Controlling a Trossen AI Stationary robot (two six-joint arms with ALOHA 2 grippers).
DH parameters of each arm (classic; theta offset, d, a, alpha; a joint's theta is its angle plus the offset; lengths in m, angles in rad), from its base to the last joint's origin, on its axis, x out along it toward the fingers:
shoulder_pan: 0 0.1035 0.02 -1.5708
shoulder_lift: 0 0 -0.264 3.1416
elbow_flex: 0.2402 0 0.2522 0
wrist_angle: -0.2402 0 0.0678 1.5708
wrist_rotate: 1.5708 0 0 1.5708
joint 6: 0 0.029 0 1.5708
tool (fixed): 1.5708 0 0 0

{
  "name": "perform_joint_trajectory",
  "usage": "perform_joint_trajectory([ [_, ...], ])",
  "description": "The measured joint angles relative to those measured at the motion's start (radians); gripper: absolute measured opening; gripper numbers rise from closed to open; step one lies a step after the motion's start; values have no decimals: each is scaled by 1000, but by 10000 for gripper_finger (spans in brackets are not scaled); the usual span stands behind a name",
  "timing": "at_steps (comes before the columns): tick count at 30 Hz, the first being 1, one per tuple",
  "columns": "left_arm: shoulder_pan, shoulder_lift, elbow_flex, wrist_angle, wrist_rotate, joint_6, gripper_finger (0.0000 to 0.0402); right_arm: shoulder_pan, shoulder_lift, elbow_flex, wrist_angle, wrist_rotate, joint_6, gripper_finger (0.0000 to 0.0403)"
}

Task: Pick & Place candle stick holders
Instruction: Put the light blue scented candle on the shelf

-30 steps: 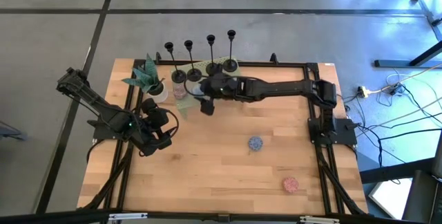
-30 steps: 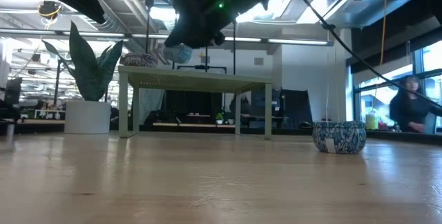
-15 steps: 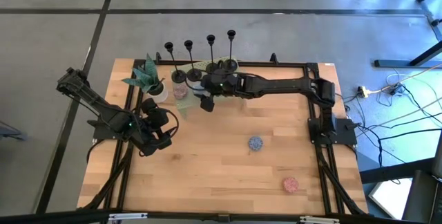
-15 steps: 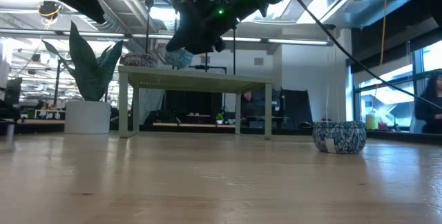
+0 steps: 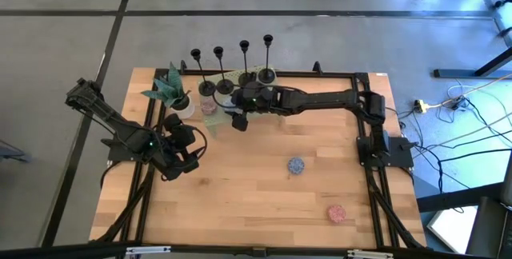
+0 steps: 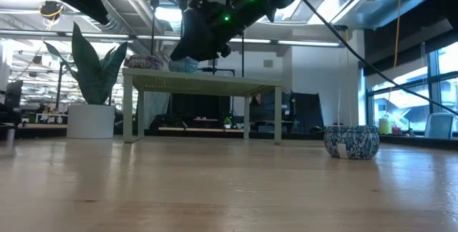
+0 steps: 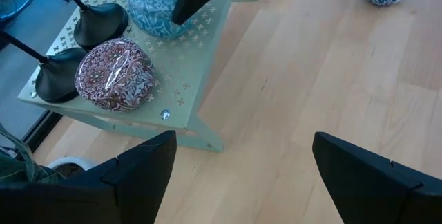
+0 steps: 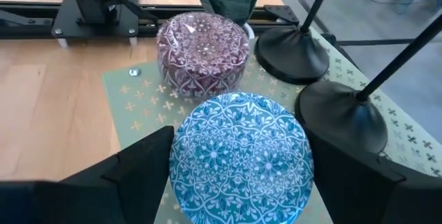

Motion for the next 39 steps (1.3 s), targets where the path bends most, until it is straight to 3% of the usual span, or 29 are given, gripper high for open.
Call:
perform_joint_trajectory([
  [34,0,0,0,0,0,-1,338,-5,0,0,38,-2,-36,317],
  [39,0,0,0,0,0,-1,338,-5,0,0,39,-72,-36,317],
])
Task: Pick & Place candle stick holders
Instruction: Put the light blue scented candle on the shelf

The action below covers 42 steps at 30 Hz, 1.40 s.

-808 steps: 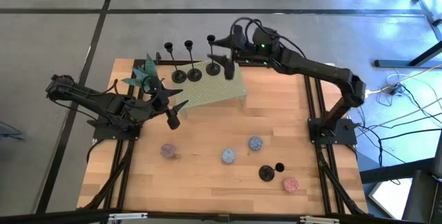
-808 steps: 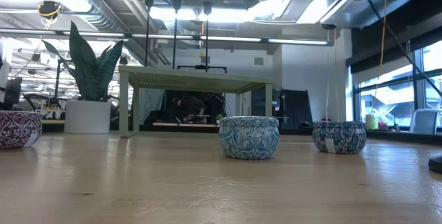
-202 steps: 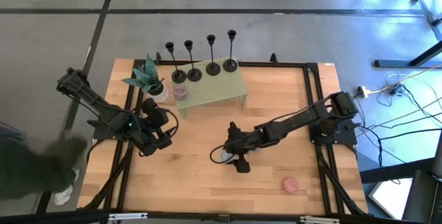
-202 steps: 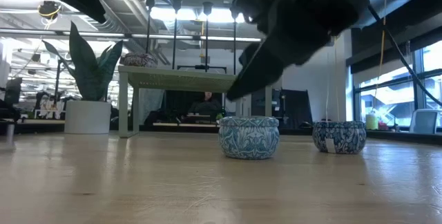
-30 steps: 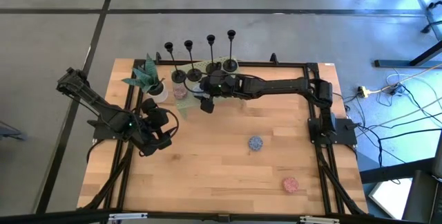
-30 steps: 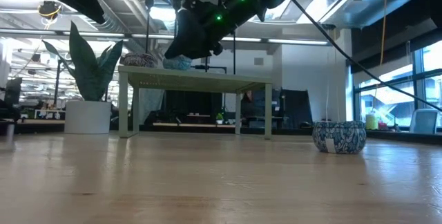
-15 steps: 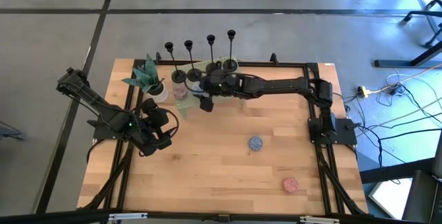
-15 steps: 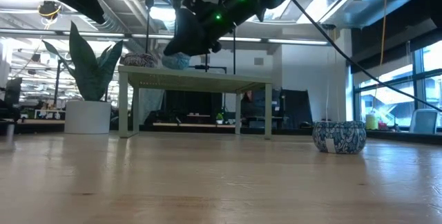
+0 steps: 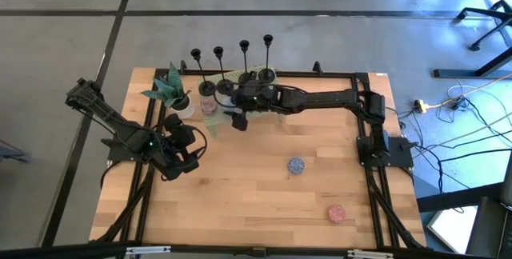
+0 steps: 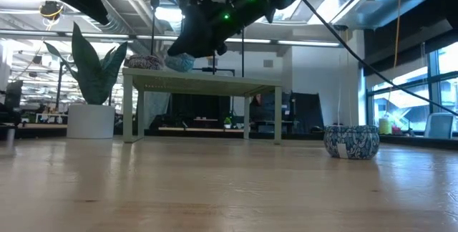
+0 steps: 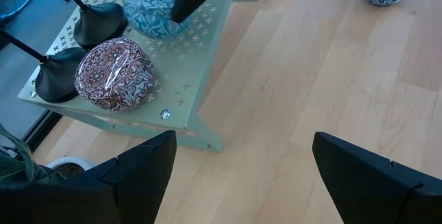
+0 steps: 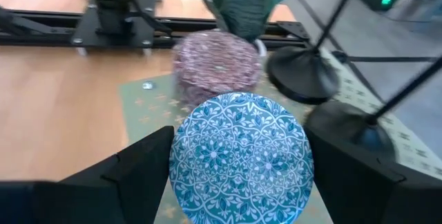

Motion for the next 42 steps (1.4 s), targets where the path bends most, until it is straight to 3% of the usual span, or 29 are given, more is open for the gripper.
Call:
perform_joint_trajectory([
  [4,0,0,0,0,0,0,338,0,0,0,1,-43,0,317],
  [42,0,0,0,0,0,-1,338,-2,-1,0,2,-44,-93,317],
])
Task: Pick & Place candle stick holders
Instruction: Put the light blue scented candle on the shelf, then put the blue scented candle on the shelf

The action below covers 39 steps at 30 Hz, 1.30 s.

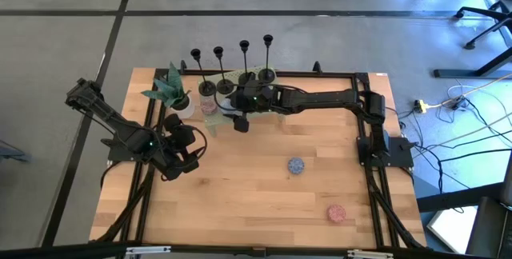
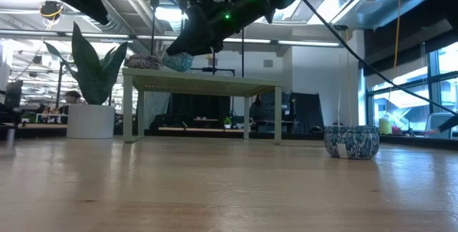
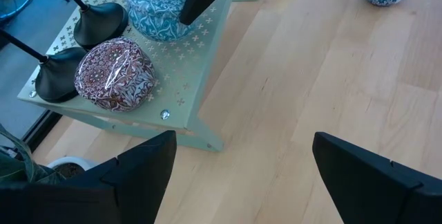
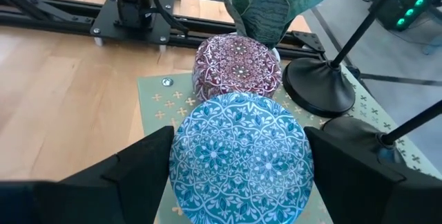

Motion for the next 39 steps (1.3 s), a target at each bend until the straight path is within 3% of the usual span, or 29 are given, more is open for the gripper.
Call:
perform_joint_trajectory([
  [15,0,0,0,0,-1,0,338,-2,0,0,-3,29,-21,318],
  [28,0,0,0,0,-3,0,338,-2,0,0,-16,29,-35,377],
  [35,0,0,0,0,-3,0,338,9,0,0,19,157,-38,378],
  [39,0,0,0,0,-3,1,338,19,0,0,4,155,-39,378],
])
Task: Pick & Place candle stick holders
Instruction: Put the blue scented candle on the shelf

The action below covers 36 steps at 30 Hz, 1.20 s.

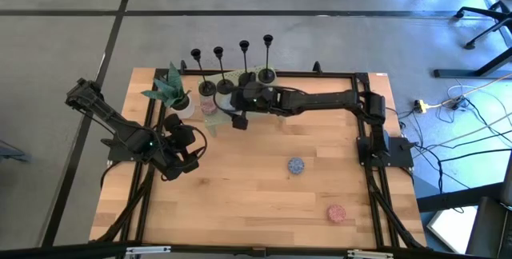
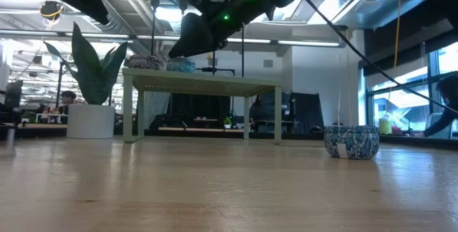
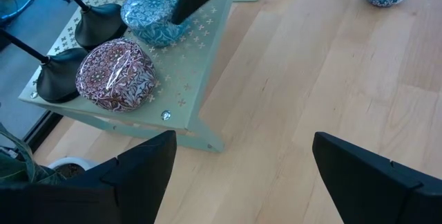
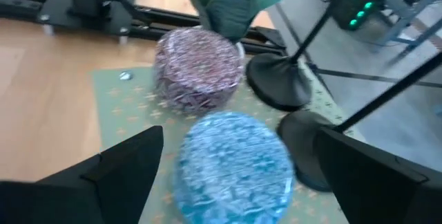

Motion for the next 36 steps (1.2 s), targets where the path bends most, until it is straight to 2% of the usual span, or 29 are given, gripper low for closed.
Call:
perform_joint_trajectory([
  [6,0,0,0,0,0,0,338,24,0,0,-4,80,-43,378],
  [11,0,0,0,0,0,0,338,43,0,0,-8,90,-48,378],
  [16,0,0,0,0,0,0,338,79,0,0,-16,156,-75,378],
  [23,0,0,0,2,0,0,338,171,0,0,-84,393,-207,378],
  [26,0,0,0,3,0,-1,338,208,-14,9,-208,425,-218,378],
  [28,0,0,0,3,0,-7,338,230,-22,31,-323,423,-169,378],
  [36,0,0,0,8,-5,-28,338,301,-82,82,-791,403,161,378],
])
